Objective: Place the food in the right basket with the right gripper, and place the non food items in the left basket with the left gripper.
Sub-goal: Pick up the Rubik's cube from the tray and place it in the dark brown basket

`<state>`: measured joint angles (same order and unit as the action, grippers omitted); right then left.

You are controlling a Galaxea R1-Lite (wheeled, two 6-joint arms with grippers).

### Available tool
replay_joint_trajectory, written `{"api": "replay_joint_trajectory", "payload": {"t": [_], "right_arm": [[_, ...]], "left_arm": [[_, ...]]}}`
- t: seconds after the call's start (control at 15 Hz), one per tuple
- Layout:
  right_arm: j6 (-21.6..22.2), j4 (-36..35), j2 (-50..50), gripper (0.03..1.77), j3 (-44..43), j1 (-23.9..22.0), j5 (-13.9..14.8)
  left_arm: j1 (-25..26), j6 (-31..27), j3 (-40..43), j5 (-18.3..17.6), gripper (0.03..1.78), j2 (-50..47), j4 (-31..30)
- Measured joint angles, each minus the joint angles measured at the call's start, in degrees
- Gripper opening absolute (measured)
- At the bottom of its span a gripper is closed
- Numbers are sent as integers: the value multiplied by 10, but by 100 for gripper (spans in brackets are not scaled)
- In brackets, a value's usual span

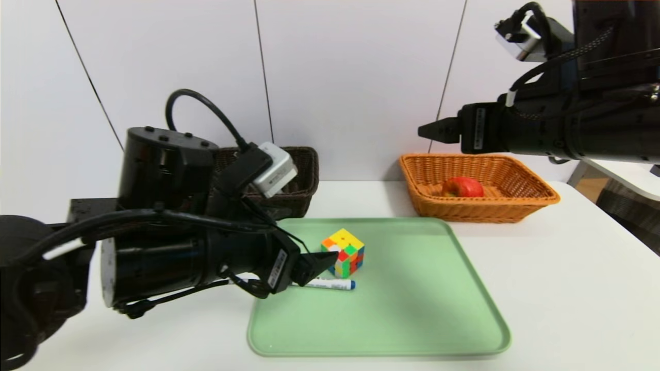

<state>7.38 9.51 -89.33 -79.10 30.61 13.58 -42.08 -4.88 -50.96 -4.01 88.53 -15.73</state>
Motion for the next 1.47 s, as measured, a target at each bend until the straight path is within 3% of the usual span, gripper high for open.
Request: {"api": "replay_joint_trajectory", "payload": {"t": [0.13,0.53,0.87,1.47], "right_arm": [[0,0,21,169,20,-22,-5],[-1,0,68,169,71,-52,-9],[0,-11,88,169,108,-56,-8],[-6,-9,106,169,125,-103,-10]], "left_arm": [[-14,-1,-1,-1,169,42,-41],[-24,0,-10,2,169,118,-79],[-20,0,-20,24,169,146,-80],[18,0,-51,20,169,189,-80]]}}
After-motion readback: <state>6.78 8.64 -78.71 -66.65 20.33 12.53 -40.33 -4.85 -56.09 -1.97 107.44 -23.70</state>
